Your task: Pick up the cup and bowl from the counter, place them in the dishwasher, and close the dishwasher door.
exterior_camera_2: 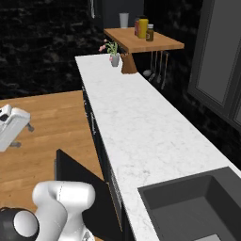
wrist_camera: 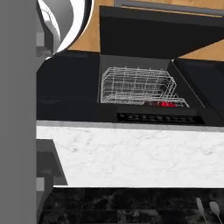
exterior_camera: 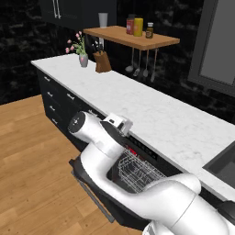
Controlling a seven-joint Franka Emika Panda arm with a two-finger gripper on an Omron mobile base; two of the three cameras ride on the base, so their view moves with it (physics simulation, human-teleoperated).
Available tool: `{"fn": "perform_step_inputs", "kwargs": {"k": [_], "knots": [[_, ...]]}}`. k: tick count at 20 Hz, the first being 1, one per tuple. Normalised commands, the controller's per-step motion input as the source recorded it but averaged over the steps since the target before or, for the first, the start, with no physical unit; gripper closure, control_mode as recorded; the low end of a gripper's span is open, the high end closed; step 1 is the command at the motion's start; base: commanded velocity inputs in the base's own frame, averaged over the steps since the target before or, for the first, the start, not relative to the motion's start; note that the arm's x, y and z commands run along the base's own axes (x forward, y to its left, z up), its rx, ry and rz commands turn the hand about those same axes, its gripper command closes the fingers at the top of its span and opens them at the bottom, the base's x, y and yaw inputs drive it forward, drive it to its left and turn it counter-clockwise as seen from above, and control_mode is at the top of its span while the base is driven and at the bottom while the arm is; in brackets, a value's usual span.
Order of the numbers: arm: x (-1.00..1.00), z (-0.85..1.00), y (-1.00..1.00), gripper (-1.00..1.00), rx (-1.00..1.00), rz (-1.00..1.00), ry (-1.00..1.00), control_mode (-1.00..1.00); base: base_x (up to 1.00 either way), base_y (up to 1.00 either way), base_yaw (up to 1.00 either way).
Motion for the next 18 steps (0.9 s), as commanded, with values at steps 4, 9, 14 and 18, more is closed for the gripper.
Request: {"fn": "perform_step_inputs", "kwargs": {"k": [4, 9, 14, 18], "knots": [[-0.02, -0.12, 0.11, -1.0, -0.05, 0.0, 0.04, -1.0, 0.0, 0.0, 0.0], [-0.01, -0.42, 0.44, -1.0, -0.11, 0.0, 0.0, -1.0, 0.0, 0.0, 0.0], [0.0, -0.56, 0.5, -1.0, -0.17, -0.01, 0.0, -1.0, 0.0, 0.0, 0.0], [0.0, -0.56, 0.44, -1.0, -0.19, -0.02, 0.0, -1.0, 0.0, 0.0, 0.0]]}}
